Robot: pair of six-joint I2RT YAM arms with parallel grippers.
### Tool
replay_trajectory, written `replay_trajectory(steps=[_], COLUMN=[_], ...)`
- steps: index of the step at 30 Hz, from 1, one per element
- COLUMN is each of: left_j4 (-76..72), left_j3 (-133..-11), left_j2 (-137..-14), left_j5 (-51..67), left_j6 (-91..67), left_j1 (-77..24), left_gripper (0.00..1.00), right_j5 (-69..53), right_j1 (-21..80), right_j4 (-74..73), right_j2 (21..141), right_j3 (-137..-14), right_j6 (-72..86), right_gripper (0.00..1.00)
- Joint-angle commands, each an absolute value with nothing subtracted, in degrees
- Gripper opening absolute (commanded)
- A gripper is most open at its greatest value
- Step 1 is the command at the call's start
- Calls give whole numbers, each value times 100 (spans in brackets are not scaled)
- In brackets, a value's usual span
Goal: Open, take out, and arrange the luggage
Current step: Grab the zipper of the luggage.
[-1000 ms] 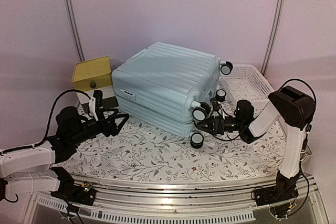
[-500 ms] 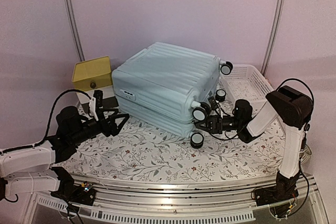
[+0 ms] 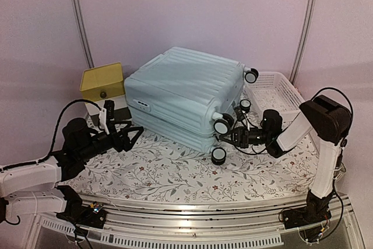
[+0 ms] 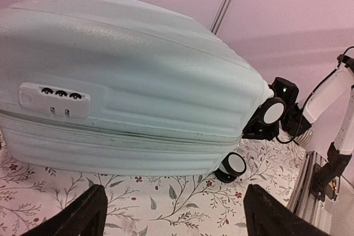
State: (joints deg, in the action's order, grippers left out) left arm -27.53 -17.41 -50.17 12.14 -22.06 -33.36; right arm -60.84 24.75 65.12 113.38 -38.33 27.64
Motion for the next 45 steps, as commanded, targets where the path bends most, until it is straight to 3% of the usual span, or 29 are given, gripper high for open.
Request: replay_trajectory(steps=[1, 9, 13, 15, 31, 37, 45], left_j4=[-2665, -2606, -2611, -2610, -2628, -2620, -2637], left_j3=[-1879, -1846, -1841, -1838, -1868, -1870, -1865], left_j2=[-5009, -4969, -4957, -4957, -5045, -5047, -5079], left_j5=[1178, 1152, 1143, 1151, 1169, 1161, 1177], left_j6=[-2136, -2149, -2169, -2179, -2188, -2180, -2186], left_j1=[-3384, -3384, -3384, -3379, -3384, -3384, -3385], left_gripper=[88, 88, 88, 88, 88, 88, 88], right_j5=[-5681, -5236, -5785, -5935, -6540, -6548, -6608], right_j1=[2270, 2166, 2185, 2247, 2575, 2618, 2701], right_j4=[6249, 5401, 5314, 5334, 6090, 6149, 6363], right_j2=[10893, 10524, 10740, 10812, 11356, 11514, 11679], right_j3=[-3651, -3655, -3822, -3816, -3904, -3981, -4084], right_j6=[2509, 1880, 1832, 1809, 2029, 2086, 2296], right_gripper=[3, 4, 30, 38, 72, 75, 69])
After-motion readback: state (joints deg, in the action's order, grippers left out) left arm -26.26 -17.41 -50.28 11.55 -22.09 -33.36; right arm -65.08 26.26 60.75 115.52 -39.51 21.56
